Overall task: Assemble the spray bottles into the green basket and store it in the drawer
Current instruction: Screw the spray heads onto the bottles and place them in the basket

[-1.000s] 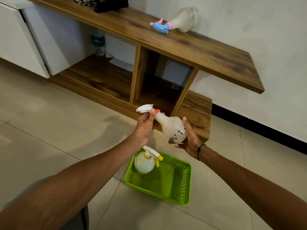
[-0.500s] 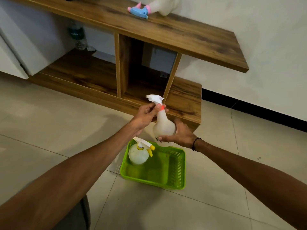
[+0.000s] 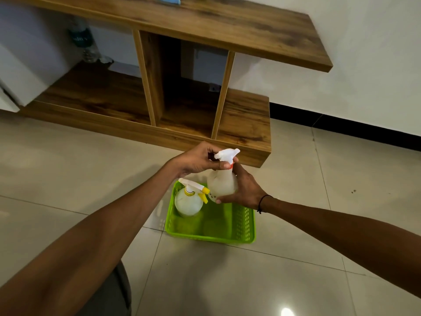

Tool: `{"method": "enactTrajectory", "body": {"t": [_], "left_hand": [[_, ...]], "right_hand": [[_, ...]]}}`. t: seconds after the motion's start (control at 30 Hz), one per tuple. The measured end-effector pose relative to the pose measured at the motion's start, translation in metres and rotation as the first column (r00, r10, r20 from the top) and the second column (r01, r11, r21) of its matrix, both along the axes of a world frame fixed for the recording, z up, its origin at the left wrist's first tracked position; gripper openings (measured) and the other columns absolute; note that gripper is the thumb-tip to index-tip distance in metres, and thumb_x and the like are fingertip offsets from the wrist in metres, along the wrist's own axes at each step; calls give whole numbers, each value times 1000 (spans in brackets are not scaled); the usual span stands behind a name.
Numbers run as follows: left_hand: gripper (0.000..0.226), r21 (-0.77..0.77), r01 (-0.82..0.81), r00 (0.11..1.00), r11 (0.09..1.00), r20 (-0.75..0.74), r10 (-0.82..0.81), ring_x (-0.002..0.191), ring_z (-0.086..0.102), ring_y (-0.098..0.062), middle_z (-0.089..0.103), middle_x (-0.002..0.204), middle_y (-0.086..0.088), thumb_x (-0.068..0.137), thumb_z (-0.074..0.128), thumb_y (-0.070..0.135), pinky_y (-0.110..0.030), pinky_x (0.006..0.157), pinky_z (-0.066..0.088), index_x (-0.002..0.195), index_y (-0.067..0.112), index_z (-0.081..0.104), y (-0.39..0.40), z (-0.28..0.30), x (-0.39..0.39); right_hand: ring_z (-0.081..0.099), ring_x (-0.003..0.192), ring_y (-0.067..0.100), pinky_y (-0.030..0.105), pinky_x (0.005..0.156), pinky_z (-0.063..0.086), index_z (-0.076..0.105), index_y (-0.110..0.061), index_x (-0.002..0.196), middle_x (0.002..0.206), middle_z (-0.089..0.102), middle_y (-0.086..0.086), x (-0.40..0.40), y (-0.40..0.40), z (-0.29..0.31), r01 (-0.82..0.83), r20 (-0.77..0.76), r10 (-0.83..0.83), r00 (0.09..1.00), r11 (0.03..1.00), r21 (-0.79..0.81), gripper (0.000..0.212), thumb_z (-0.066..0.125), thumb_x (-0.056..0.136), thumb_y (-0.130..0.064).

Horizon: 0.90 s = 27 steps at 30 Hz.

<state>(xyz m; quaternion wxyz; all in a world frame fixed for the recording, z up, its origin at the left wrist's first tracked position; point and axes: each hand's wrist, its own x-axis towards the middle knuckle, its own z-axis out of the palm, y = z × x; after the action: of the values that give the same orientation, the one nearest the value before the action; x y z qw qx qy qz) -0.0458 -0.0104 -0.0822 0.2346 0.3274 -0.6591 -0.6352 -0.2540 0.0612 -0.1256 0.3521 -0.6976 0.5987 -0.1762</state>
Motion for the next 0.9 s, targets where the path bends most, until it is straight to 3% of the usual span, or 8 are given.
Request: {"method": "enactTrajectory", "body": {"t": [0.13,0.23,0.4,0.53,0.6,0.7,0.83,0.9], "left_hand": [[28,-10,96,995,995,-11,-97,121,73,-22,79,124,-10,93,80,18,-34,102,56,121,17,81,-1,-1,5],[25,-9,151,988,988,-2,-151,114,73,-15,80,122,-10,94,79,11,-32,101,57,118,17,81,1,0,5],[32,-45,242,969,969,63,-239,122,71,-26,77,126,-15,94,79,13,-40,103,55,125,4,77,1,-1,4],[33,-69,302,947,951,141,-290,123,72,-24,78,126,-9,92,80,8,-32,103,57,125,4,77,6,-9,0],[35,-128,325,931,937,218,-293,120,73,-26,79,123,-9,91,81,8,-34,100,58,125,2,77,7,-15,-1],[35,-159,362,909,918,278,-310,113,76,-26,81,118,-11,89,83,5,-38,98,59,123,0,78,7,-18,-2],[36,-175,375,883,910,367,-293,110,77,-23,82,116,-6,87,83,0,-30,94,63,122,4,79,6,-17,-5],[41,-174,416,850,892,422,-314,104,78,-12,81,116,-4,87,78,-9,-20,86,62,126,3,77,5,-18,-5]], "right_hand": [[57,117,16,39,94,57,30,-31,146,134,55,-8,0,8,-7,18,29,-17,999,1000,-16,118,96,52,-60],[60,109,12,38,87,60,36,-29,140,127,57,-11,-4,14,-10,30,36,-29,999,999,-41,111,95,52,-62],[62,112,12,32,88,59,35,-28,137,130,58,-10,-8,28,-18,37,37,-35,999,998,-59,109,92,53,-68],[56,102,-7,5,78,48,34,-30,144,126,53,-19,-7,34,-23,10,-7,-10,1000,999,-34,110,90,56,-67],[56,95,-3,14,75,49,44,-27,133,117,56,-15,-5,33,-28,23,-52,-23,998,1000,-12,96,91,57,-64],[59,90,17,38,77,55,51,-22,117,111,61,-5,-3,30,-37,54,-80,-53,995,998,18,81,95,57,-53],[61,88,29,45,76,55,51,-12,113,107,64,7,1,30,-42,101,-97,-96,991,994,48,74,98,61,-36],[62,89,32,45,76,55,49,-8,114,104,65,11,5,32,-46,118,-111,-111,988,991,59,71,96,65,-30]]}}
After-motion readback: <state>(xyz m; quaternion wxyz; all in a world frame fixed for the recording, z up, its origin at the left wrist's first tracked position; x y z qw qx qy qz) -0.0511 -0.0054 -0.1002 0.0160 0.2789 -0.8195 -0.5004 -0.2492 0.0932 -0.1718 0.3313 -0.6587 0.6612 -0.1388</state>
